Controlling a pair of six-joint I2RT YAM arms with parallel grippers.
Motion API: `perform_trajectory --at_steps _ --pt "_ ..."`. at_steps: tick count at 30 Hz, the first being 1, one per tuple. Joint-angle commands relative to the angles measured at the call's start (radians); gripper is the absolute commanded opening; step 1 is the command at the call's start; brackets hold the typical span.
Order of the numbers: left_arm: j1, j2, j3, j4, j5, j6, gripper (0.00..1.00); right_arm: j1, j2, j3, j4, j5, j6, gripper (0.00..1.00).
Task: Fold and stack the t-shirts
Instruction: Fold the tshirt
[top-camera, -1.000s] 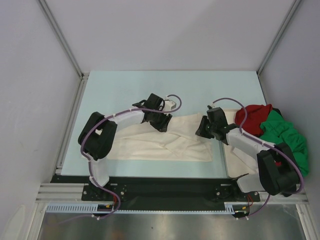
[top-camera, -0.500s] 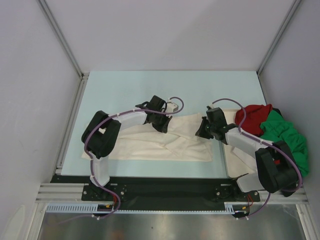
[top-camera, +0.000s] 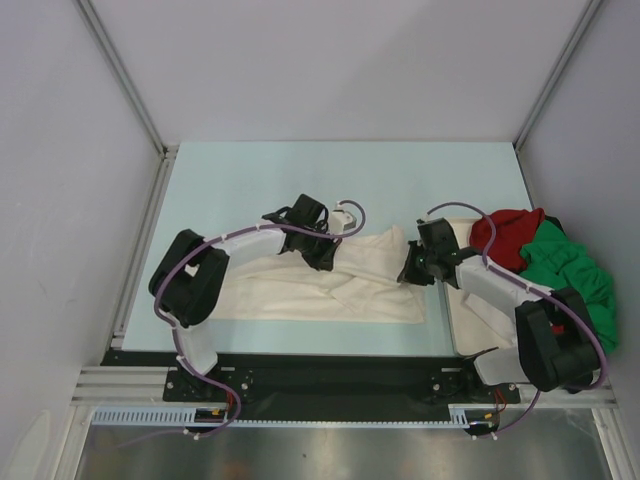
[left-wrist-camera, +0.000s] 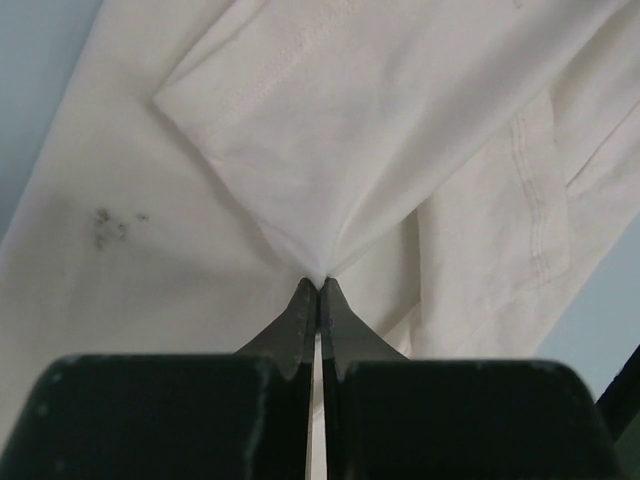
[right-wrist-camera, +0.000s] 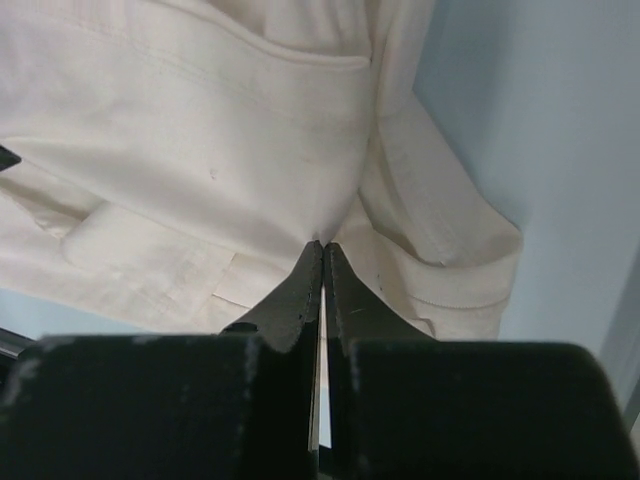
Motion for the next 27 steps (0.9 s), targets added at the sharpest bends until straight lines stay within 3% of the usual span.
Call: perform_trajectory --at_steps 1,5,6,7,10,15,16,17,18,23,27 --pt "-0.003 -0.006 -0.02 -0.027 0.035 0.054 0.0 -0.016 0.022 0.011 -0.028 -0.007 -0.036 0.0" --pt "-0.003 0.021 -0.02 -0.041 0.057 0.071 0.06 -0.016 0.074 0.017 -0.011 -0.025 -0.031 0.0" --pt "-0.003 0.024 -0.017 -0.043 0.055 0.075 0.1 -0.016 0.076 0.02 -0.011 -0.022 -0.028 0.05" --pt "-0.003 0.025 -0.005 -0.053 0.049 0.086 0.22 -0.016 0.076 0.026 -0.017 -0.017 -0.028 0.09" --pt "-0.003 0.018 0.026 -0.092 0.042 0.112 0.4 -0.021 0.036 0.051 -0.072 0.021 -0.024 0.32" --pt "0.025 -0.091 0.012 -0.104 0.022 0.143 0.56 -0.033 -0.084 0.098 -0.126 0.084 -0.033 0.55" --pt "0.048 -0.134 0.006 -0.109 0.018 0.152 0.67 -0.036 -0.09 0.114 -0.129 0.084 -0.046 0.58" --pt "0.063 -0.149 0.003 -0.118 0.005 0.158 0.71 -0.045 -0.082 0.152 -0.129 0.087 -0.056 0.62" --pt "0.081 -0.168 -0.002 -0.129 -0.006 0.155 0.86 -0.053 -0.07 0.172 -0.12 0.09 -0.065 0.63" --pt "0.302 -0.231 -0.029 -0.147 -0.118 0.089 0.87 -0.102 0.114 0.301 -0.051 0.075 -0.137 0.64" --pt "0.518 -0.24 -0.074 -0.12 -0.259 0.11 0.87 -0.124 0.276 0.433 -0.036 0.062 -0.165 0.58"
